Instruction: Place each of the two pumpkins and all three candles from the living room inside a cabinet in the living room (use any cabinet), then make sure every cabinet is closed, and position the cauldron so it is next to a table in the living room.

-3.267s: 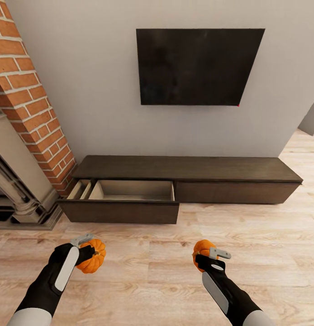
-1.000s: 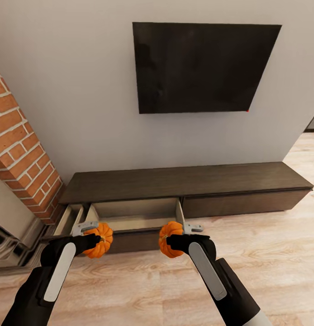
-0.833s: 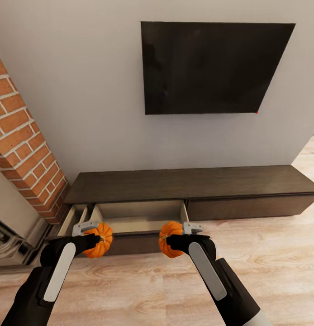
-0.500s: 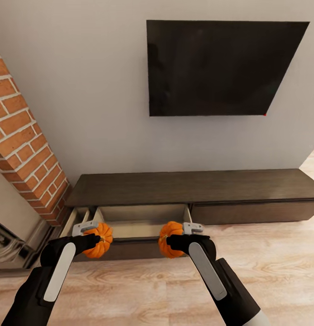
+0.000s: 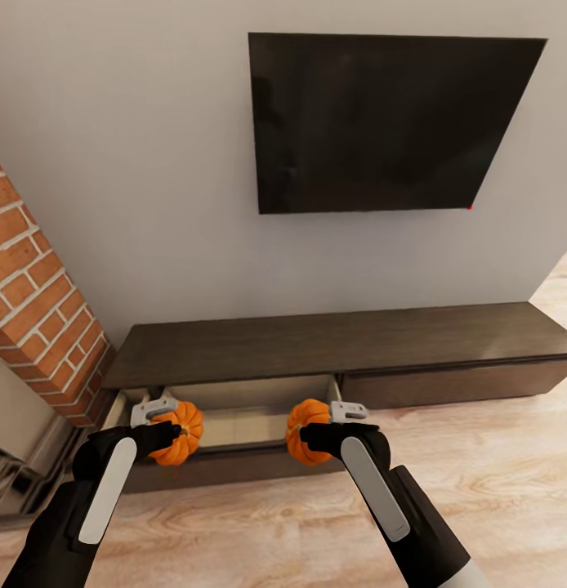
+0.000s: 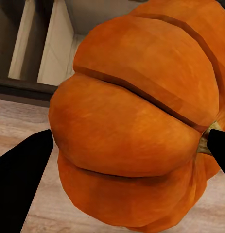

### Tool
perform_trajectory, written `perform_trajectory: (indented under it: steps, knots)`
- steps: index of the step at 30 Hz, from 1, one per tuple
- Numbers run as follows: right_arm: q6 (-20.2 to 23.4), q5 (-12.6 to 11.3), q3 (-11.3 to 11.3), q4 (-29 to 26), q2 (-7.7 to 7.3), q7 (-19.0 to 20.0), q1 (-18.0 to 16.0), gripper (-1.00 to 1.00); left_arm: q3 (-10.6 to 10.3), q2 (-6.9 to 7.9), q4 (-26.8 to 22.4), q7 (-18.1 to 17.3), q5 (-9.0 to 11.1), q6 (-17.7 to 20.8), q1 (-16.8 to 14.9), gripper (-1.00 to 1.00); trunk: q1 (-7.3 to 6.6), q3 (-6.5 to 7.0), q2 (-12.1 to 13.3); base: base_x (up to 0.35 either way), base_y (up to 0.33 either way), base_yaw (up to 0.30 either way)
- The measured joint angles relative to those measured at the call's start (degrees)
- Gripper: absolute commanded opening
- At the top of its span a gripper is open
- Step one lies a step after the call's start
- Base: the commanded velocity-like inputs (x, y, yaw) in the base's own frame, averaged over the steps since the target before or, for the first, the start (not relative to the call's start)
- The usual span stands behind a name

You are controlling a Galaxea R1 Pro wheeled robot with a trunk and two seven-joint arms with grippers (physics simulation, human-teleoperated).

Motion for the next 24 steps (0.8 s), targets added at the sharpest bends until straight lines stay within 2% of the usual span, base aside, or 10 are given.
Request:
perform_trajectory:
  steps: [24]
  knots:
    - [0.05,-0.08,0.07,0.01,0.08,0.12,0.0,-1.0,-0.03,0.0,0.1,-0.01,0.03,-0.02,0.02,-1.0,0.0,0.0,0.0,0.128,0.024,0.0]
